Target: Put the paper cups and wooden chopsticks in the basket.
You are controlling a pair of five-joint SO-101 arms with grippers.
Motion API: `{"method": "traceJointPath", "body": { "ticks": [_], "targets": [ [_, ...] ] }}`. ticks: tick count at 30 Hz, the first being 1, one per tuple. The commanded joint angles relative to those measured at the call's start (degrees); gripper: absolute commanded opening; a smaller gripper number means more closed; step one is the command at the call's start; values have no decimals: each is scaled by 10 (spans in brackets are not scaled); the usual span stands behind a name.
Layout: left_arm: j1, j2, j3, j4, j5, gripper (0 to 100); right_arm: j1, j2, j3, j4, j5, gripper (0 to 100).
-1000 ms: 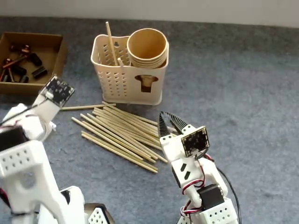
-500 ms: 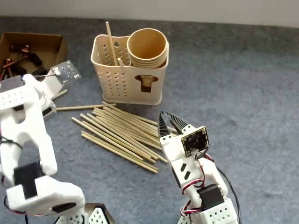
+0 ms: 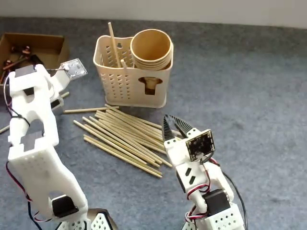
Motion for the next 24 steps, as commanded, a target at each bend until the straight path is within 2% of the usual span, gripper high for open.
{"method": "traceJointPath", "body": {
  "ticks": [1,11,18,24],
  "targets": [
    [15,13,-43,-3,-11,140,7,-1,88,0,1,9],
    [34,69,-53,-7,-11,139,7,0,88,0,1,9],
    [26,80,-51,1,-11,11,7,3,88,0,1,9],
    [1,80,-81,98,-11,5,7,4,88,0,1,9]
  ]
}}
